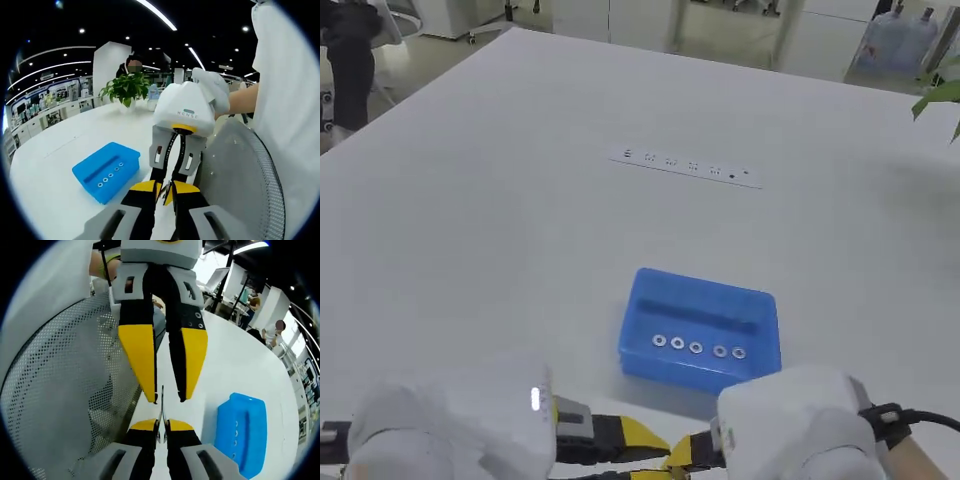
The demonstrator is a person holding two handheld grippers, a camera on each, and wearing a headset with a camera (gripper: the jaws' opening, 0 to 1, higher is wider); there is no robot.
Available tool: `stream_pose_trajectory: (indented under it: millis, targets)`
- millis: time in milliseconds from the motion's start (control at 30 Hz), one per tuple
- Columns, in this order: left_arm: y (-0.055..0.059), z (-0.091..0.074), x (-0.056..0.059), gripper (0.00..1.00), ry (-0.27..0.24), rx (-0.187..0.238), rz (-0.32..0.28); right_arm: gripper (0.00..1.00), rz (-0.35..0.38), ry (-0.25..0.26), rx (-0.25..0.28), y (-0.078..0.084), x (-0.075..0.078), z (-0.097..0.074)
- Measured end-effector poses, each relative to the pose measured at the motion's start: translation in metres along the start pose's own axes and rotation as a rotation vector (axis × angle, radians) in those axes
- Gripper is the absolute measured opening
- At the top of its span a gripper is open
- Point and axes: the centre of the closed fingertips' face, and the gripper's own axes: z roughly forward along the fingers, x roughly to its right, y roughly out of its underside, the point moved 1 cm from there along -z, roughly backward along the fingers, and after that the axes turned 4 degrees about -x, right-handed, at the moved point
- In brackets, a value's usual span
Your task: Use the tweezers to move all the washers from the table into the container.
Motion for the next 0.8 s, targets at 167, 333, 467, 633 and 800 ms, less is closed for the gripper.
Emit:
stream_pose_trajectory:
  millis: [167,333,467,633,800]
  targets:
    - [0.006,0.009,0.008,0.06,0.064,-0.09,0.089,0.03,0.014,0.011,0.004,0.001,0.001,-0.002]
    - [0.014,0.016,0.001,0.0,0.043,-0.158,0.17,0.03,0.024,0.013,-0.008,0.006,0.0,-0.002]
    - [0.02,0.021,-0.001,0.0,0.048,-0.192,0.182,0.03,0.045,0.021,-0.02,0.013,0.0,-0.001]
    - [0.029,0.023,-0.003,0.0,0.055,-0.243,0.195,0.04,0.095,0.033,-0.007,0.018,0.0,0.002]
    - [0.032,0.023,-0.01,0.0,0.069,-0.276,0.189,0.05,0.174,0.065,0.042,0.018,0.004,0.005]
